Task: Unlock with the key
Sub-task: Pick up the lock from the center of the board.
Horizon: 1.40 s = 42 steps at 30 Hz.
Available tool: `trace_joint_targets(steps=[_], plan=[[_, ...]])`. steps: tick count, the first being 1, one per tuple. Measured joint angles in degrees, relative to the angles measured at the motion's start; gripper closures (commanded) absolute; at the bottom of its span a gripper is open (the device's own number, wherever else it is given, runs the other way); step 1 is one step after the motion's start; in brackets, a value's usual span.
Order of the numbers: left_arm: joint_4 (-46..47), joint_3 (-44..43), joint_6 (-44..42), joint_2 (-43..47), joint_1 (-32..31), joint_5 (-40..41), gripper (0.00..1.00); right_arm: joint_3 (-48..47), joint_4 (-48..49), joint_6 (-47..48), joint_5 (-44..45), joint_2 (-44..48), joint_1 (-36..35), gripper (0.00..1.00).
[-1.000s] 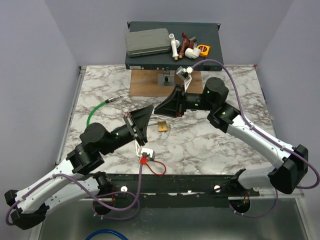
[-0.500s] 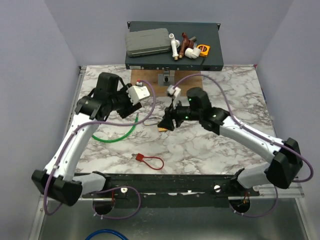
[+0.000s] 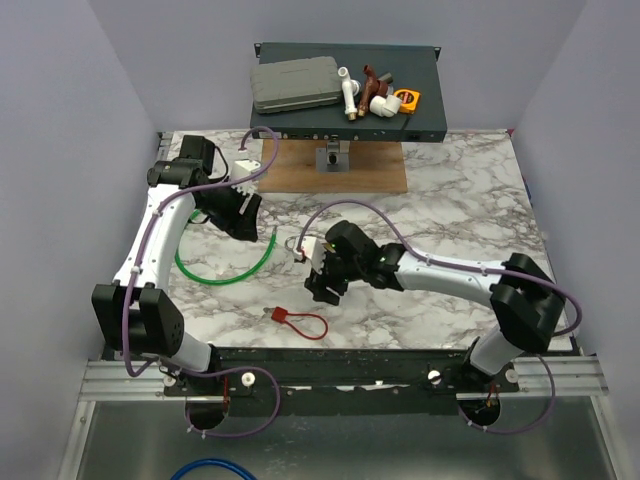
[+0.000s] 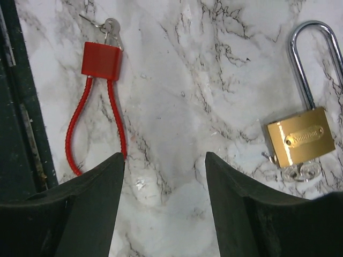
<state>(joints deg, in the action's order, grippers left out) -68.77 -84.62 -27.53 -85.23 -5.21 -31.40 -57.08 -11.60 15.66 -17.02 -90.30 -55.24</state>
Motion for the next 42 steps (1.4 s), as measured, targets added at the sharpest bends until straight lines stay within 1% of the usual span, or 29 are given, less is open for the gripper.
trace_joint_targets(steps=[3,7,14,19,25,30,34,42], plan=[[0.5,0.7,1.6,0.3,0.3,-2.6,0.38,-1.2,1.7,1.8,0.5,-4.1,-0.7,0.35],[1.2,3.2,2.7,2.2,0.2,-4.1,0.37,-1.2,2.9,2.9,0.5,-7.8,-1.4,0.35],[1.6,4.1,3.3,3.6,1.0,-5.0,0.34,-2.0,4.7,4.5,0.4,-11.3,-1.9,0.36],[1.6,3.7,2.9,3.6,1.8,-5.7,0.29,-2.9,5.6,5.2,0.4,-13.9,-2.3,0.36],[1.5,1.9,2.3,3.6,2.6,-6.5,0.29,-2.8,6.8,5.0,0.5,-14.6,-3.0,0.36],[1.8,1.4,2.5,3.7,3.3,-6.6,0.29,-2.8,8.1,3.5,2.4,-14.6,-2.9,0.36],[2.3,1.9,3.2,5.7,3.3,-6.6,0.3,-2.4,9.0,1.9,3.0,-14.4,-3.0,0.36],[2.3,2.2,4.2,9.5,3.3,-6.3,0.3,-2.1,9.4,0.7,-1.5,-14.2,-3.7,0.35]])
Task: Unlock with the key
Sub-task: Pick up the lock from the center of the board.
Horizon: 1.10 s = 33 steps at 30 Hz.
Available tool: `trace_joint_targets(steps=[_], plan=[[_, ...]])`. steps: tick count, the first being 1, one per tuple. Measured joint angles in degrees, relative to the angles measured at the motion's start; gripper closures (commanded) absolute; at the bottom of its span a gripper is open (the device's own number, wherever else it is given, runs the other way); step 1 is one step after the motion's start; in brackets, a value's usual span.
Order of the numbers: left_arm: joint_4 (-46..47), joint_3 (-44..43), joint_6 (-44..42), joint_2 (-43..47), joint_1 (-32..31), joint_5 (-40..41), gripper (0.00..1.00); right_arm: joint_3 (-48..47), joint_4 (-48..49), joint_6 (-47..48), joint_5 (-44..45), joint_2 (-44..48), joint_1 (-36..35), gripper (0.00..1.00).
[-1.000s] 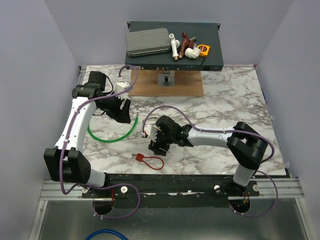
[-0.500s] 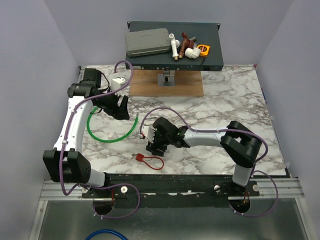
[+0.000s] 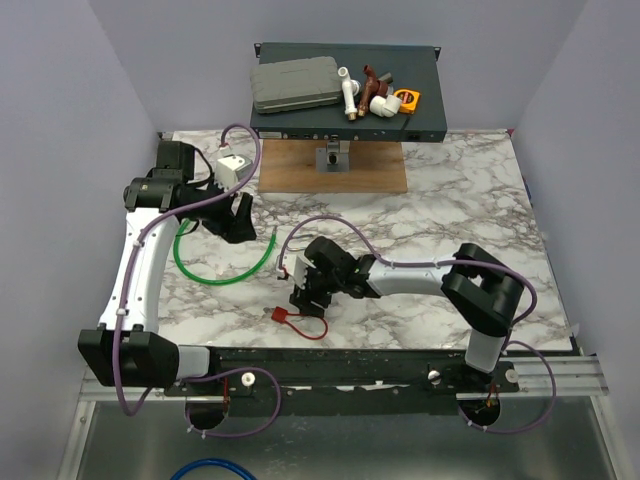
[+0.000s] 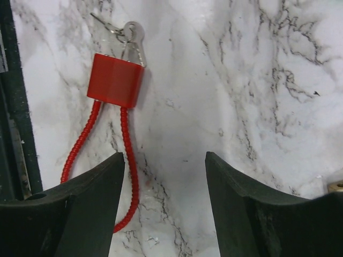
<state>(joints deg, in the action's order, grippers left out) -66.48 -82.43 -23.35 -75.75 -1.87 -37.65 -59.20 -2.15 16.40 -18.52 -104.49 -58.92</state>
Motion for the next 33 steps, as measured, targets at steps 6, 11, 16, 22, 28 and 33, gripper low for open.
trace_joint_targets(steps=[6,11,16,22,28,33], plan=[[-0.1,1.1,0.1,1.7,0.0,1.1,0.3,0.0,0.0,-0.2,-2.3,0.0,-0.8,0.35],[-0.1,1.1,0.1,2.4,0.0,1.5,0.3,0.0,0.0,-0.5,-3.4,-0.8,-0.9,0.44],[-0.1,1.1,0.1,2.7,0.0,2.6,0.3,-1.8,-0.3,-0.3,-3.3,-2.8,-1.0,0.61],[-0.6,0.1,0.1,2.7,0.0,3.5,0.3,-4.7,-0.2,-1.4,-0.2,-5.3,-1.2,0.99],[-1.2,-2.4,0.8,2.7,0.0,3.6,0.32,-6.1,0.5,-5.8,5.2,-6.2,-1.4,0.99],[-1.4,-4.3,2.2,2.7,0.0,3.3,0.34,-2.1,5.6,-10.8,9.0,-4.2,-1.5,0.99]])
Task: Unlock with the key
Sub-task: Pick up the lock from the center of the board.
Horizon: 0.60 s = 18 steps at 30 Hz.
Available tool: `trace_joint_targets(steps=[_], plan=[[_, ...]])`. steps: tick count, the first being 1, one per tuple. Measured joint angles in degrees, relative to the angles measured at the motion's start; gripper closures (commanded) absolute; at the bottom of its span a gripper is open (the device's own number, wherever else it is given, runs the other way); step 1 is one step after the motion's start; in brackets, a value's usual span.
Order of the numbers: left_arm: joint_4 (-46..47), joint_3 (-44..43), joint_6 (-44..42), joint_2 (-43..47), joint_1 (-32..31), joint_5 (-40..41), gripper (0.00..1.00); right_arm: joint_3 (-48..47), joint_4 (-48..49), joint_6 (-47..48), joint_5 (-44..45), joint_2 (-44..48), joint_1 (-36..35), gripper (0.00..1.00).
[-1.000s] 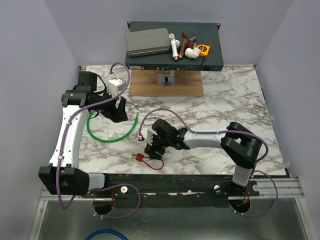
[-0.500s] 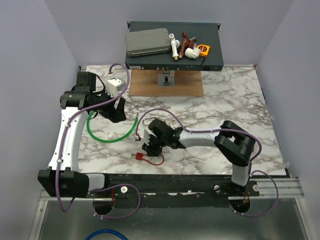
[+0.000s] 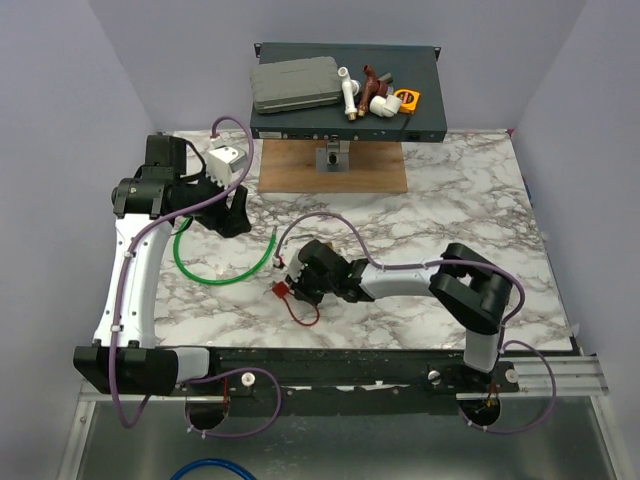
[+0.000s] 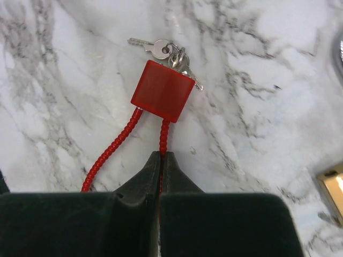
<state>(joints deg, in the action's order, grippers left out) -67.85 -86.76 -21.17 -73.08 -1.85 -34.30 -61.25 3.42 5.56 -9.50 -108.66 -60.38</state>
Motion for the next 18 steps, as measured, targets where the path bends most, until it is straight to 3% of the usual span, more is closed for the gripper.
trace_joint_targets(steps=[11,18], plan=[[1.8,5.9,4.1,-0.3,-4.8,-0.5,0.35,5.1,12.0,-14.5,17.8,8.0,0.8,0.99],[4.3,8.2,8.7,-2.6,-5.0,-3.4,0.38,5.1,20.7,-18.4,28.7,10.2,0.9,0.99]])
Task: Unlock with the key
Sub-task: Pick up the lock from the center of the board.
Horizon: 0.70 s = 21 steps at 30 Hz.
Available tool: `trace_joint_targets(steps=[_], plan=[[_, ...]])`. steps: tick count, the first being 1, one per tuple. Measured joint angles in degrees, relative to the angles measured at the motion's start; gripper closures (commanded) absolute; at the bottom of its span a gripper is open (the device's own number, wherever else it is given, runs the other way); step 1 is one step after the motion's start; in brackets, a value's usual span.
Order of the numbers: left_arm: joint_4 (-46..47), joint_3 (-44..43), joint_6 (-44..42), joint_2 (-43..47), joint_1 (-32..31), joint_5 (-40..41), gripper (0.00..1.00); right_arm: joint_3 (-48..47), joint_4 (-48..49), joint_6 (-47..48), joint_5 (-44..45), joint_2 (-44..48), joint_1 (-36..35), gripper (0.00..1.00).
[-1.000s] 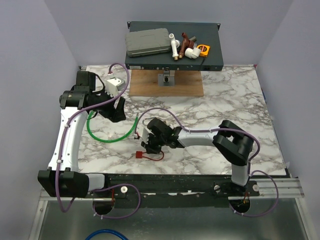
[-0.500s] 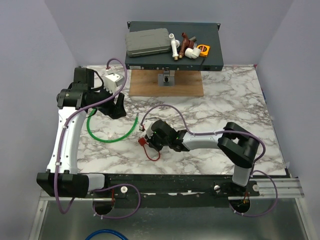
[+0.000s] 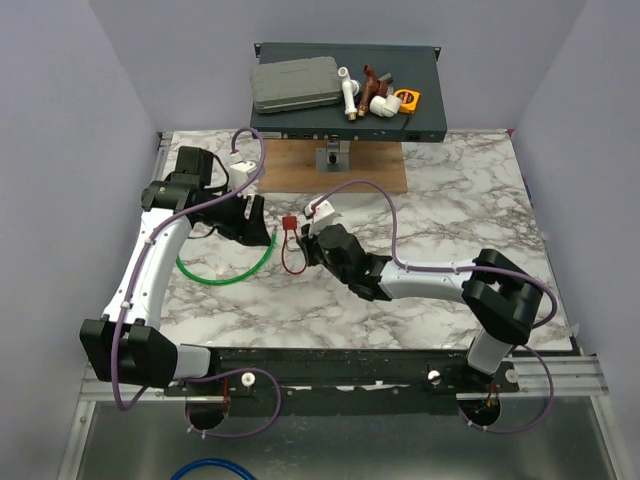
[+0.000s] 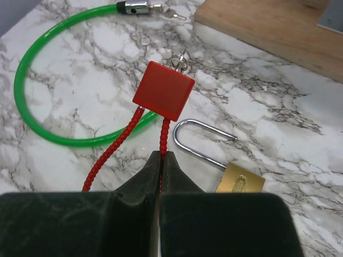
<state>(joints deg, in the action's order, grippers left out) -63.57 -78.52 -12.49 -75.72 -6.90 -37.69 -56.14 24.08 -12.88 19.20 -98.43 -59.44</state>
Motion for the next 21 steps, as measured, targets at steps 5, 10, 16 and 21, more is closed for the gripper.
trace_joint_targets(steps=[5,10,16,21], plan=[[4.7,2.8,3.7,-0.1,-0.8,-2.0,0.38,-0.7,1.2,-0.8,4.0,0.0,0.0,0.99],[10.4,4.1,6.4,-0.3,-1.6,-2.0,0.36,-2.1,2.8,-2.1,4.3,0.8,0.0,0.99],[16.4,5.6,8.4,-1.9,-2.6,-2.0,0.36,-2.7,4.0,-2.9,4.3,3.4,0.0,0.99],[19.7,6.2,9.1,-3.6,-4.2,-1.5,0.44,-3.0,5.6,-3.6,4.1,4.2,0.0,0.99]])
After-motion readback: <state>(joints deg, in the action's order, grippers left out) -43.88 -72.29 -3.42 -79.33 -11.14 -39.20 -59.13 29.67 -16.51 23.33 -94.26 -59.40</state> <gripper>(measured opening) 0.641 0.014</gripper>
